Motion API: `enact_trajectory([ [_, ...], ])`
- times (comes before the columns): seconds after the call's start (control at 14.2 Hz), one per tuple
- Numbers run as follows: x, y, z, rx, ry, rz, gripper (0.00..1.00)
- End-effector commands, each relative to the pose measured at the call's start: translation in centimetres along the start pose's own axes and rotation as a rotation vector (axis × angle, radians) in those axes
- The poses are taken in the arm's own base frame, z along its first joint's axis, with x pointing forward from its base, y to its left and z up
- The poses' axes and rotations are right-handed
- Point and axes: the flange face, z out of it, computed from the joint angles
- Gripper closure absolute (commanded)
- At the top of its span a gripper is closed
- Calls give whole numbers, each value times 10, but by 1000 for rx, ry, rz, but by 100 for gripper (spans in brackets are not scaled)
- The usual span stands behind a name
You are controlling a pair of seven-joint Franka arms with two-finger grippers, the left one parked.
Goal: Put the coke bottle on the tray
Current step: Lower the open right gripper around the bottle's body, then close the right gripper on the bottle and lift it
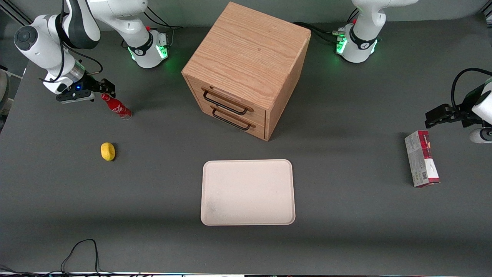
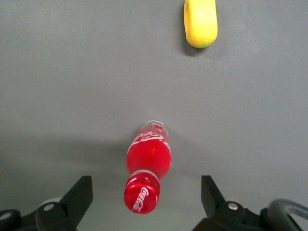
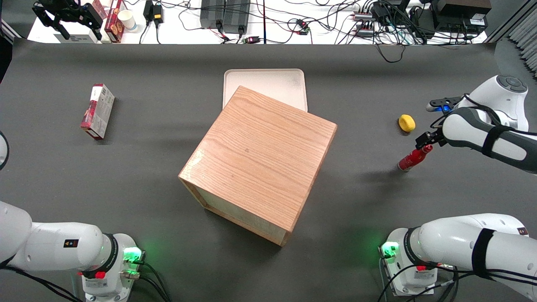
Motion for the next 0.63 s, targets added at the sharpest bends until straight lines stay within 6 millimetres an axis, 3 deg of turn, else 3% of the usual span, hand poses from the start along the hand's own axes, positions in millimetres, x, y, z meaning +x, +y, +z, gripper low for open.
enact_trajectory([
  [0.0, -11, -6, 11, -4, 17, -31, 0],
  [0.28, -8, -5, 29, -7, -7, -30, 0],
  [0.56, -10, -6, 29, -5, -17, -32, 0],
])
